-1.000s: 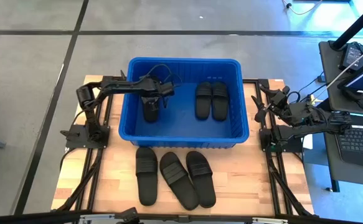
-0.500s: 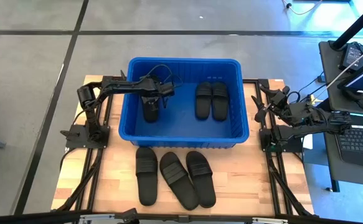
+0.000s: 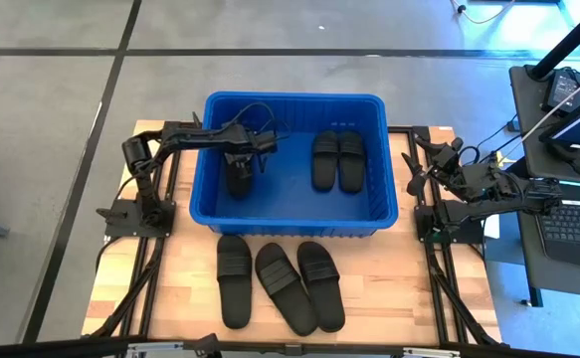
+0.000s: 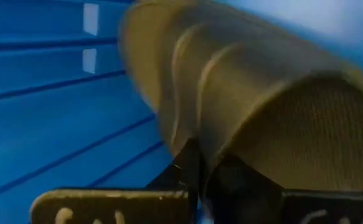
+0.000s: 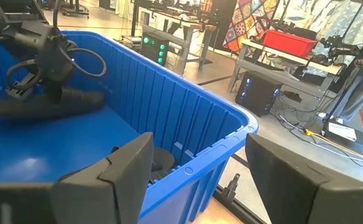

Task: Pick and place slides into bin
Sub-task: Put the black slide into the blue organizer bin

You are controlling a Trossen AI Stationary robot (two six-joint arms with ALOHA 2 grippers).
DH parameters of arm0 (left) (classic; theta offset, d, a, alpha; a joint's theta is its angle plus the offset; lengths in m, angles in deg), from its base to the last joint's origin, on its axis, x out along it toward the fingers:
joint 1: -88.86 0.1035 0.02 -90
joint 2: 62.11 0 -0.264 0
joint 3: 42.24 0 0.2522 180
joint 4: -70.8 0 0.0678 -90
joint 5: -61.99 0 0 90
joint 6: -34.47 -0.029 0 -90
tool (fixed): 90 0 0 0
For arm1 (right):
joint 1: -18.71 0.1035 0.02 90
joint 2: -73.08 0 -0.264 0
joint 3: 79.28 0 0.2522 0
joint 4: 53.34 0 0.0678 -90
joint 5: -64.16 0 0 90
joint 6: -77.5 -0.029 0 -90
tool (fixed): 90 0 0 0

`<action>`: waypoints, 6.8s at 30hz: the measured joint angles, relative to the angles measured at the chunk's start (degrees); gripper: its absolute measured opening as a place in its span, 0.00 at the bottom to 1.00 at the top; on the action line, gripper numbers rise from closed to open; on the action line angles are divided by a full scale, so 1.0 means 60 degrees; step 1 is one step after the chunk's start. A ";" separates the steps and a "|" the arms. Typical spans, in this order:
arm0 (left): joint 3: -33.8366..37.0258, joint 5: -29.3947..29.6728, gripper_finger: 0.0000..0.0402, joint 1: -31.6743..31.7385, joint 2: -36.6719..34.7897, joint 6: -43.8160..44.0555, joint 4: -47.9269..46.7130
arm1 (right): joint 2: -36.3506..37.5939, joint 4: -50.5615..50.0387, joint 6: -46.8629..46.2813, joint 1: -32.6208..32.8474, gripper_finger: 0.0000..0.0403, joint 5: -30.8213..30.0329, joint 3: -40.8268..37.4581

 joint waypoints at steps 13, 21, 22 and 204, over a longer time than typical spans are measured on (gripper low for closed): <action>-0.0011 -0.0096 0.03 0.0341 -0.0022 -0.0028 0.0043 | 0.0000 0.0000 0.0004 -0.0004 0.63 -0.0001 0.0000; -0.0011 -0.0023 0.08 0.0429 -0.0025 -0.0035 0.0239 | 0.0000 0.0000 -0.0023 -0.0004 0.63 0.0000 0.0000; -0.0011 0.0015 0.08 0.0429 -0.0024 -0.0036 0.0306 | 0.0000 0.0000 -0.0029 0.0000 0.63 -0.0003 0.0000; -0.3038 -0.1060 0.68 -1.1756 0.3246 1.1232 -0.5619 | -0.0004 -0.0120 -0.0521 -0.0004 0.63 0.0033 0.0000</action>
